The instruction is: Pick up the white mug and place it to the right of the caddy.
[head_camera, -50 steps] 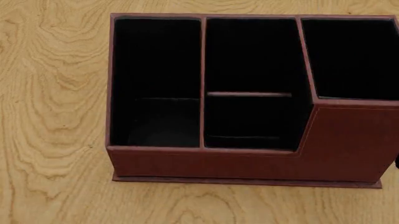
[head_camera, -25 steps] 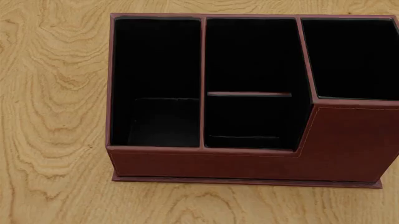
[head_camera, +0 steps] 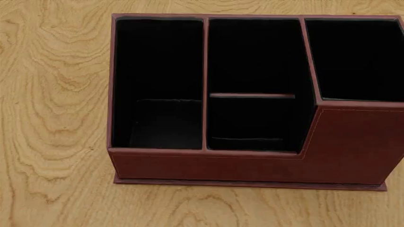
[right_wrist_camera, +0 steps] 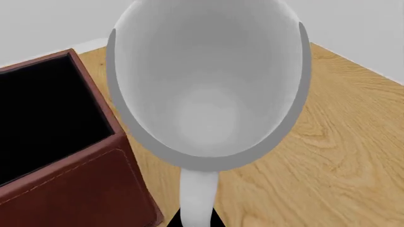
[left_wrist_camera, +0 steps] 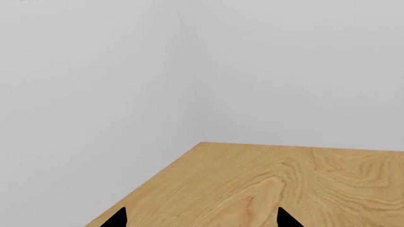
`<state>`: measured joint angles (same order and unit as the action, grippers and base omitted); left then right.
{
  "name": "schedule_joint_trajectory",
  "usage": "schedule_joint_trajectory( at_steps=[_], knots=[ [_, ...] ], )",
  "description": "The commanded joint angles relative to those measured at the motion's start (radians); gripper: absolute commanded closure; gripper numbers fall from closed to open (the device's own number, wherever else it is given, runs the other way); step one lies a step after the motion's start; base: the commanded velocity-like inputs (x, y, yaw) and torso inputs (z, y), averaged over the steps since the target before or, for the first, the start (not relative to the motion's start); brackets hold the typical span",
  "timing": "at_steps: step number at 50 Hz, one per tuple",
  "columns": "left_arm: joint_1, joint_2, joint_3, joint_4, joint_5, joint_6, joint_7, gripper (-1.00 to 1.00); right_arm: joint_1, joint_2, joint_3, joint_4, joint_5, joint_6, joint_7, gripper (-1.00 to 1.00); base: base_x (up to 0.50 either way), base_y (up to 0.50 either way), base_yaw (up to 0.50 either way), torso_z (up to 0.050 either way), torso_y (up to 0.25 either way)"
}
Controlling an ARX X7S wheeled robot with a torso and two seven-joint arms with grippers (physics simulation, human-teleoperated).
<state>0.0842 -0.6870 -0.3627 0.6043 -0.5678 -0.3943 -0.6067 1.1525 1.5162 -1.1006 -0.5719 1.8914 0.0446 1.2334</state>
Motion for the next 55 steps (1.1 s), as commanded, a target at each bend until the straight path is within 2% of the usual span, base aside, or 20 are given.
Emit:
schedule_joint_trajectory(
  at_steps=[1, 24, 55],
  knots=[
    [-0.024, -0.006, 0.024, -0.004, 0.005, -0.013, -0.004, -1.0, 0.021, 0.018, -0.025, 0.02, -0.026, -0.074, -0.037, 1.0, 0.0, 0.0, 0.0, 0.0, 0.0],
    [-0.039, -0.005, 0.049, -0.001, 0.012, -0.029, -0.015, -1.0, -0.059, -0.007, -0.085, 0.07, -0.026, -0.182, -0.088, 1.0, 0.0, 0.0, 0.0, 0.0, 0.0],
    [-0.028, -0.002, 0.039, -0.006, 0.012, -0.022, -0.009, -1.0, -0.113, -0.089, -0.119, 0.163, -0.005, -0.214, -0.13, 1.0, 0.0, 0.0, 0.0, 0.0, 0.001]
  ],
)
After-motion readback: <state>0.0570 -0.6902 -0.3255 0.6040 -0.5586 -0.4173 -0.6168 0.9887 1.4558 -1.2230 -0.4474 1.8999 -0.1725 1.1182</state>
